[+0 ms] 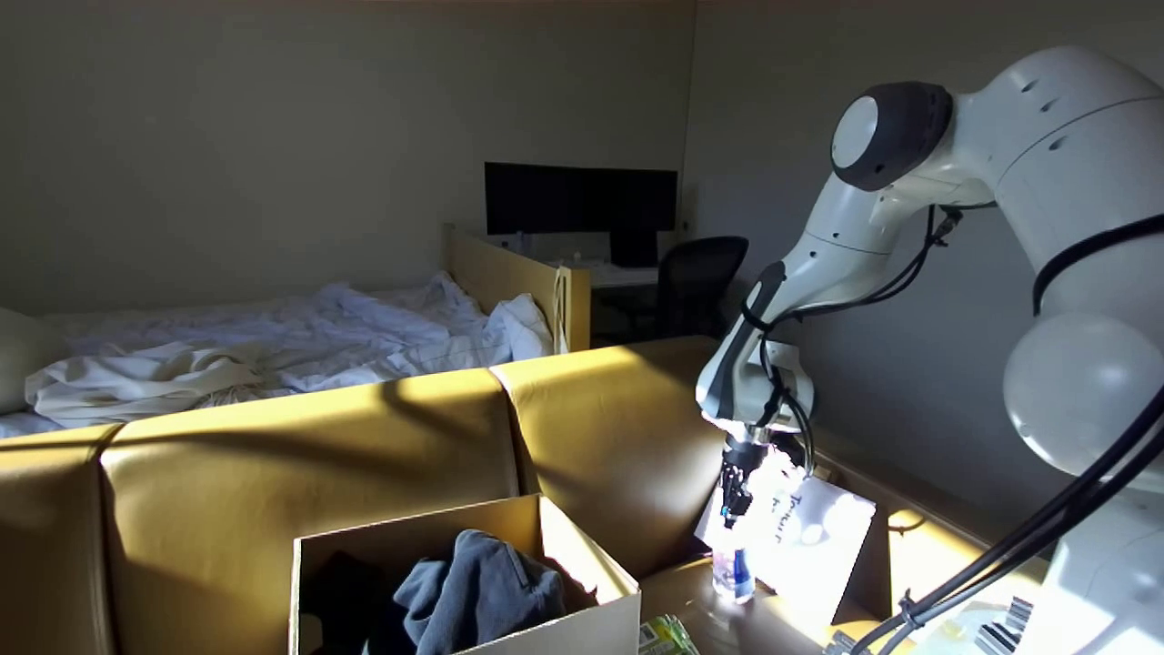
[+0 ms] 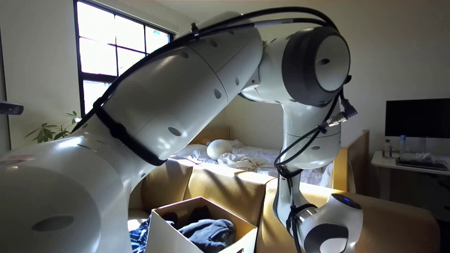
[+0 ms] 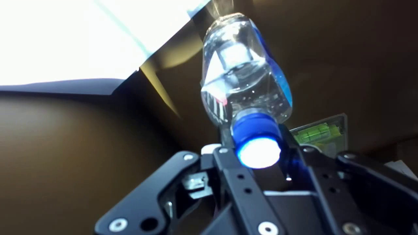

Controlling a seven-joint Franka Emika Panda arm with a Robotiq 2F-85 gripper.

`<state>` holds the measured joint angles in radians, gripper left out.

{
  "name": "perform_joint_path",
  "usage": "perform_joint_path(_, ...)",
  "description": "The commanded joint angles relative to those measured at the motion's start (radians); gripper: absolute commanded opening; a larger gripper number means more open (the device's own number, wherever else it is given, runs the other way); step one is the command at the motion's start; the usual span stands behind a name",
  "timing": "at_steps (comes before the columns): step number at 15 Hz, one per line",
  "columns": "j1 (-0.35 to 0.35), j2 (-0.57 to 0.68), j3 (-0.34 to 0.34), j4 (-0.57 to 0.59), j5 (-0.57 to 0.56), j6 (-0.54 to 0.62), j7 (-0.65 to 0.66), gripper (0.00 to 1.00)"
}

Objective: Remove the bottle from the box and put it on the couch

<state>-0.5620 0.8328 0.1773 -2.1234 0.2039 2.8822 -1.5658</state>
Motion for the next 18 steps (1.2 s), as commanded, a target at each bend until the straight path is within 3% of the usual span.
perform_joint_path(1,-0.08,0.034,0.066,0.01,-0.041,0.053,-0.022,0.37)
perform_joint_path(2,-0.099,0.034,0.083,0.009,-0.048,0.047,-0.022,0.61)
perform_joint_path(4,-0.119,0.038,0.101,0.007,-0.059,0.051,-0.017,0.65)
perform_joint_path(9,-0.145,0.03,0.113,-0.011,-0.078,0.049,-0.003,0.96)
perform_joint_path(14,-0.13,-0.053,0.12,-0.024,-0.116,0.052,0.008,1.0)
perform_joint_path(18,-0.147,-0.182,0.192,-0.011,-0.089,-0.072,0.021,1.0)
